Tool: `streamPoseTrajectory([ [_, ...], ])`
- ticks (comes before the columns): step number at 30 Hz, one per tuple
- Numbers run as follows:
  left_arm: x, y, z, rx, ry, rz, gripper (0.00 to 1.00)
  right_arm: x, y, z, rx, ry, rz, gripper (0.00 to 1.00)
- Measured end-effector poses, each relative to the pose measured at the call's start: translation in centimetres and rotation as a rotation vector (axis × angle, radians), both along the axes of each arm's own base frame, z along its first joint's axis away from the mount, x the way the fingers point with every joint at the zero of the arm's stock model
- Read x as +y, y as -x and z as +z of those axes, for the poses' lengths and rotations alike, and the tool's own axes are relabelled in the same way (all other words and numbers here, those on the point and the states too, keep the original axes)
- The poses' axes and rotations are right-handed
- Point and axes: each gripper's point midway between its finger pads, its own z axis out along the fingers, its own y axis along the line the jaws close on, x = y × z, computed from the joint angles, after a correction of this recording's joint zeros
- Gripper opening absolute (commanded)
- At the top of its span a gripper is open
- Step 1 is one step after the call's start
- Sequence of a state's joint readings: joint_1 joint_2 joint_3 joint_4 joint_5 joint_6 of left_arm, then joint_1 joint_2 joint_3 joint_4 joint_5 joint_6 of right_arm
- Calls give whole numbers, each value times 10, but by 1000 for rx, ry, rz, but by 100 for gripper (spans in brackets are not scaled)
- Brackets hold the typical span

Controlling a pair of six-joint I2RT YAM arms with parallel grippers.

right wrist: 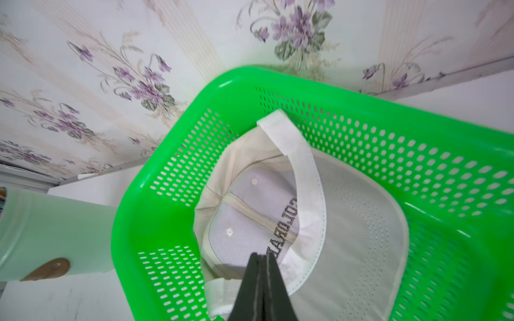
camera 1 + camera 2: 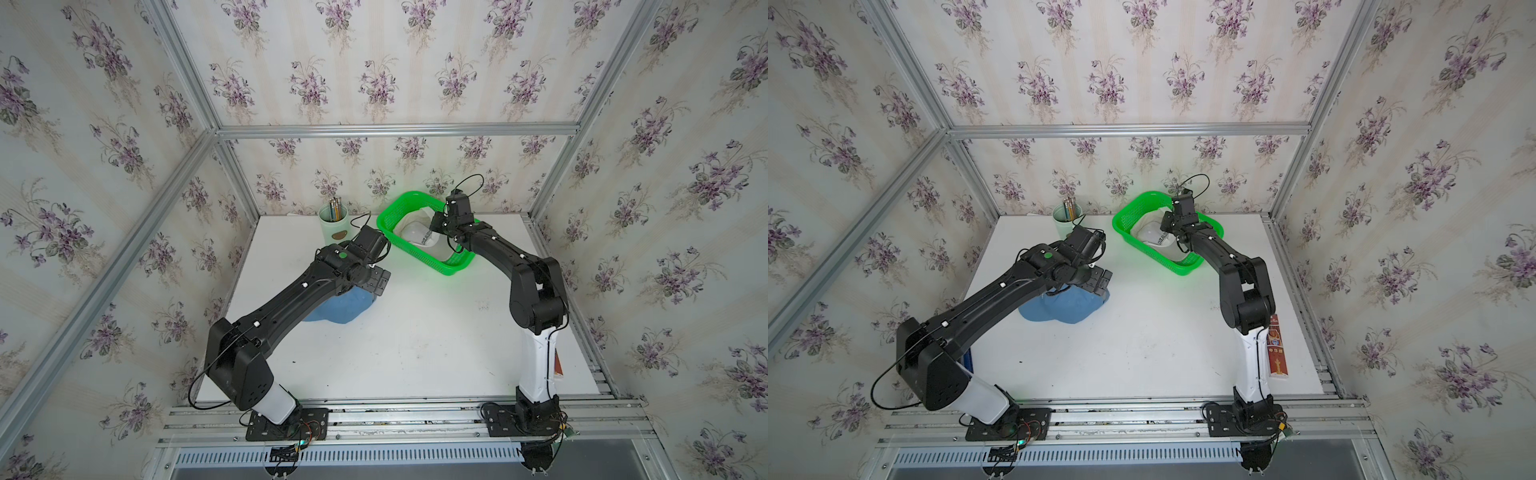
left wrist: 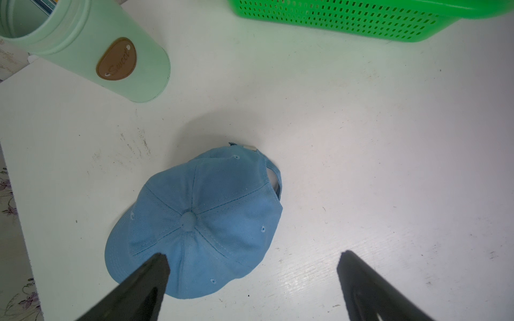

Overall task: Turn the baseball cap inside out
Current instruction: Pick up the baseball cap from the basket.

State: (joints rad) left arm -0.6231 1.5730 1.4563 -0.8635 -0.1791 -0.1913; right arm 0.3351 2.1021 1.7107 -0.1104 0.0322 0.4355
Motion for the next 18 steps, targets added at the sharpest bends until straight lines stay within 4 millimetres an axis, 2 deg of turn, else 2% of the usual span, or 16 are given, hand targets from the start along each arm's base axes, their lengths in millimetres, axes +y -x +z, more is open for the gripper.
streamPoseTrajectory([
  [2,-1,-1,1,-2,2,0,99,-2,-3,2,-2,17,5,29],
  [3,-1,-2,1,-2,4,2,99,-3,-6,0,4,31,6,39],
  [4,-2,-2,1,-1,6,1,99,-3,-9,-3,11,49,12,44],
  [7,-3,-2,1,4,14,3,99,-9,-20,-24,43,139,41,53],
  [11,-4,-1,1,6,18,2,99,-20,-28,-54,96,255,55,59],
  [12,-4,-1,1,6,18,2,99,-23,-28,-61,107,283,57,64],
  [18,-4,-1,1,7,17,2,99,-45,-36,-72,119,363,49,75],
])
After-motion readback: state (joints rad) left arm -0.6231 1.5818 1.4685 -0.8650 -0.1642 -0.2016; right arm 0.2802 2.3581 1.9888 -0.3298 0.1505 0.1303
